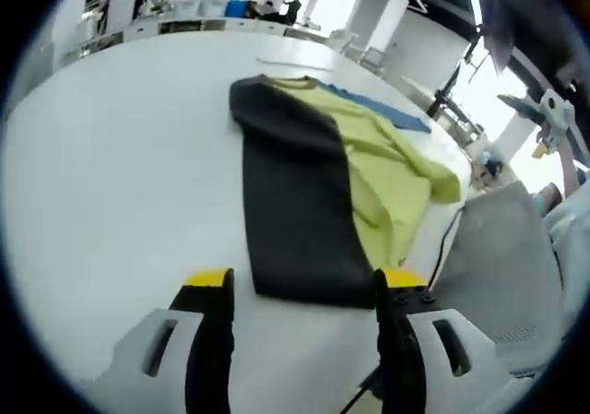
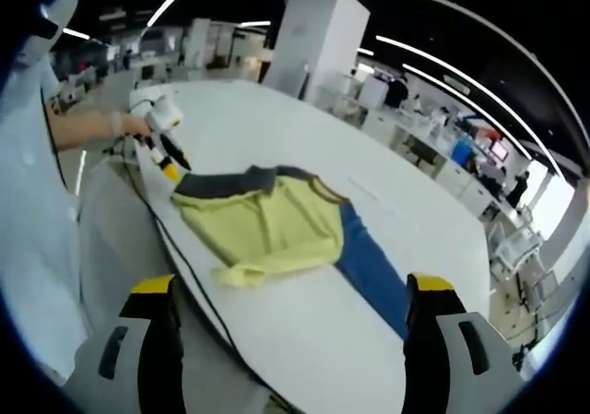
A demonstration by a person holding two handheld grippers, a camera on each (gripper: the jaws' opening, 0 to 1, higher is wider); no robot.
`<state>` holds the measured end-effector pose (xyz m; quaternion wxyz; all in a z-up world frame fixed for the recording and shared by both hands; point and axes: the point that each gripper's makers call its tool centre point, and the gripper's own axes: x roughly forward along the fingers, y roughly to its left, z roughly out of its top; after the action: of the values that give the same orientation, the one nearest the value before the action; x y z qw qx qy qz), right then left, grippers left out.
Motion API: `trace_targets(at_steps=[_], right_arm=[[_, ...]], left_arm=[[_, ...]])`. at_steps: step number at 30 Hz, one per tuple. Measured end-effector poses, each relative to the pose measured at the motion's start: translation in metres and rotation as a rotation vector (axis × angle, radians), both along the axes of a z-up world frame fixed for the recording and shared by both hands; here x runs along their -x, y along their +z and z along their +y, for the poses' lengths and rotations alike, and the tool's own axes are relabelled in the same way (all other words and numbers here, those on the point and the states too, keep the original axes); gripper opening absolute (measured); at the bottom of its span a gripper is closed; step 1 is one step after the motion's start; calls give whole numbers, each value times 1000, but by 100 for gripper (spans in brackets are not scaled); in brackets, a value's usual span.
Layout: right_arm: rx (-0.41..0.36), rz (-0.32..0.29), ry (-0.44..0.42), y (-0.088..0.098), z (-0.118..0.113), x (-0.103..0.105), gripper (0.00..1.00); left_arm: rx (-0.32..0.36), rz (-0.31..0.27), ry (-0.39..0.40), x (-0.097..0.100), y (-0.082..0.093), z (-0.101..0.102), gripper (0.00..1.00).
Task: Fold the garment on the visible template until the final outline fits inside the template.
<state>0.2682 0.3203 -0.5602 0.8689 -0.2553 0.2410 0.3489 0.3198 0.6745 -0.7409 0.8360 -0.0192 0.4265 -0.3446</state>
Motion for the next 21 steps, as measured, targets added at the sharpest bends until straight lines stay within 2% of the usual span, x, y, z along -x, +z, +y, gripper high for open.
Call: trace_targets(at_steps=[6, 21], right_arm=[[14, 0, -5, 0, -1, -1, 100], [10, 0, -2, 2, 2, 1, 100]], left_arm=[[-14, -7, 25, -2, -4, 7, 53], [3, 17, 10, 3, -6, 9, 41]])
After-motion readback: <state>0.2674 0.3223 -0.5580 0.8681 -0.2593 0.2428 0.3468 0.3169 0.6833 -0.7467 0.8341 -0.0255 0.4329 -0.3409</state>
